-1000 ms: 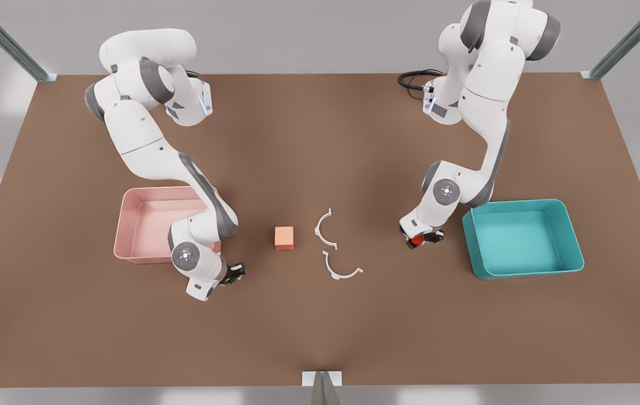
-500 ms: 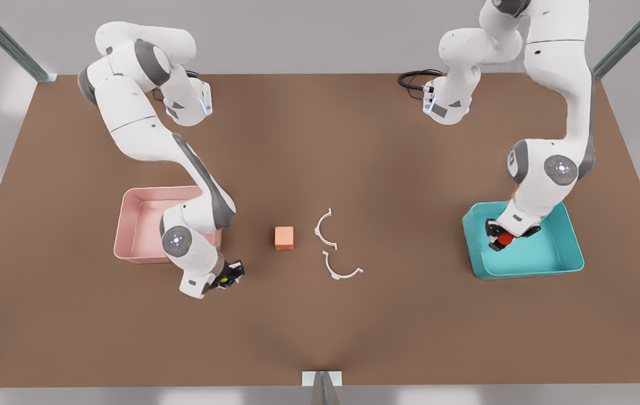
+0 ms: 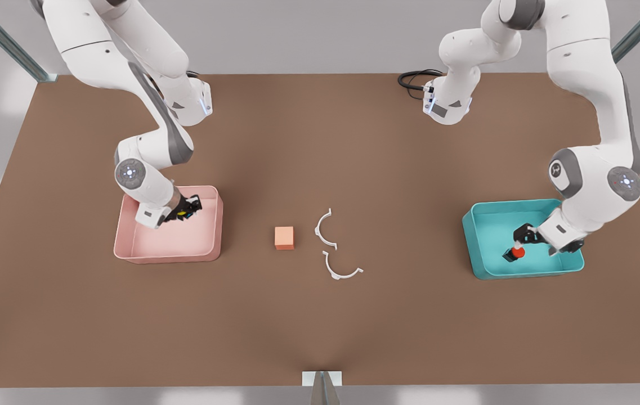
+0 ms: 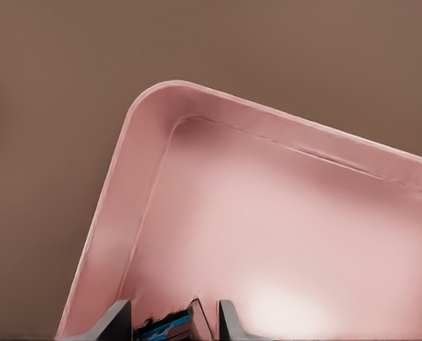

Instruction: Place the red button in the blue storage box with the left arm, and place the yellow button in the pink storage box with the right arm

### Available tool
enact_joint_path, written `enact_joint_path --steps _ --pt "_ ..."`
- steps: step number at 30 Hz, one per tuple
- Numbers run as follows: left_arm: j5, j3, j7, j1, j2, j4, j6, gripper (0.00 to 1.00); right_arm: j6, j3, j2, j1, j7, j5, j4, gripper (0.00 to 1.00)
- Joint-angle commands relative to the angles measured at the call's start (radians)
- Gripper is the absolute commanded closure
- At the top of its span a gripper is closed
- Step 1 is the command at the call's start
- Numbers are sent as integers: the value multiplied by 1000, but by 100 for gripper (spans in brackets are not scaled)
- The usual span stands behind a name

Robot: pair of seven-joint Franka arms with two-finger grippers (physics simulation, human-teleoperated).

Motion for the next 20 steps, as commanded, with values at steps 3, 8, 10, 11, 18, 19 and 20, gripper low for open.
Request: enact_joint_path --steps 3,8,10,11,18,19,20 --pt "1 -4 -310 -33 -15 291 -486 0 25 3 -1 6 23 -8 25 0" --pt "3 28 -379 -124 -135 260 -524 0 -385 -413 -36 455 37 1 514 0" --pt "4 27 -377 -121 -127 263 -526 0 -504 -670 -137 612 37 63 563 0" --pt "6 28 -380 -121 -103 277 -526 0 -693 -717 -137 615 57 73 666 0" --pt "6 28 -379 -118 -80 282 -530 0 -620 -725 -108 618 84 87 660 0" --pt "6 28 -379 -118 -80 282 -530 0 -620 -719 -108 621 80 87 663 0" --pt "6 28 -380 -118 -80 282 -530 0 -633 -719 -108 623 80 86 664 0"
